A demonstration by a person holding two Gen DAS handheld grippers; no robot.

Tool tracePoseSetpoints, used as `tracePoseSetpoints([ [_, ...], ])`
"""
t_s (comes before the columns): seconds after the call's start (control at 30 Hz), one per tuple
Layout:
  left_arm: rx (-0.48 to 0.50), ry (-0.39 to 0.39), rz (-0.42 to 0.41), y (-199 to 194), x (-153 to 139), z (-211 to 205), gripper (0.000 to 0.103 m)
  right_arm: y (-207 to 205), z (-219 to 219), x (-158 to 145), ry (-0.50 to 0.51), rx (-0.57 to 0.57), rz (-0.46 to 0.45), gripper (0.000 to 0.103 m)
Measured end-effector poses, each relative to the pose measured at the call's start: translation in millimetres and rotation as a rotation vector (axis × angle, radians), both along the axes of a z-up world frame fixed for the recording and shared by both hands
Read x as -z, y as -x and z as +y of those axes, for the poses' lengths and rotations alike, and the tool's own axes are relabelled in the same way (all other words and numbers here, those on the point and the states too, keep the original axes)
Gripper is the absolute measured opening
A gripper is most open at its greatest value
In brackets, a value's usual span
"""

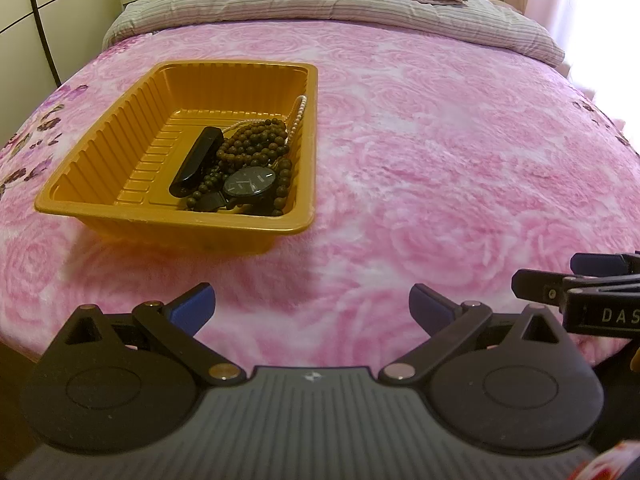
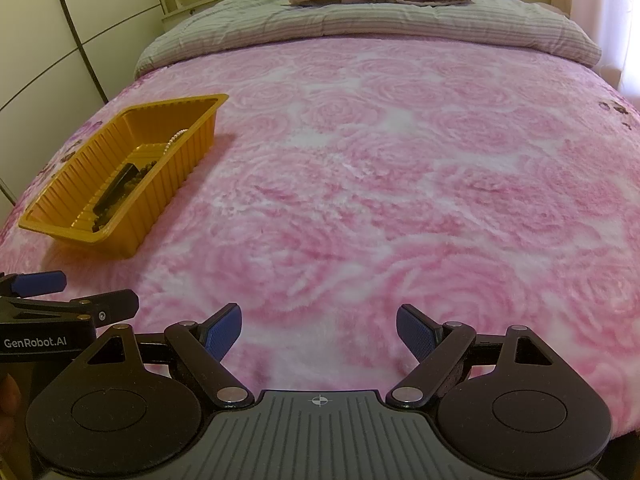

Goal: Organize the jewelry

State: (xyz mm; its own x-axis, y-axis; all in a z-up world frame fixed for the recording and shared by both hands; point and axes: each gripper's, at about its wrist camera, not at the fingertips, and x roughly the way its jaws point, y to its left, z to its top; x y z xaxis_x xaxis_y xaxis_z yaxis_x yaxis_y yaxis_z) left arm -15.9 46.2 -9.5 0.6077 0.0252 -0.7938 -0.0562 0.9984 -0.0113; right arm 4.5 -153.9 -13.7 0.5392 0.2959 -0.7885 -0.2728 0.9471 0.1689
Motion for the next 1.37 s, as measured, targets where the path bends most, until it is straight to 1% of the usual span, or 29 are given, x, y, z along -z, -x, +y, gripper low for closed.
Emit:
tracePoseSetpoints([
  [1.2,0.000,0.000,0.001,-0.1,0.6,0.2,0.103,0.8,1.6,1.1,0.001,0.001,0.000,0.084],
  [1.37,0.007,0.010,-0.007,-0.6,1.8,-0.1,0.103,0.8,1.8,1.4,0.000,0.000,0.001,0.084],
])
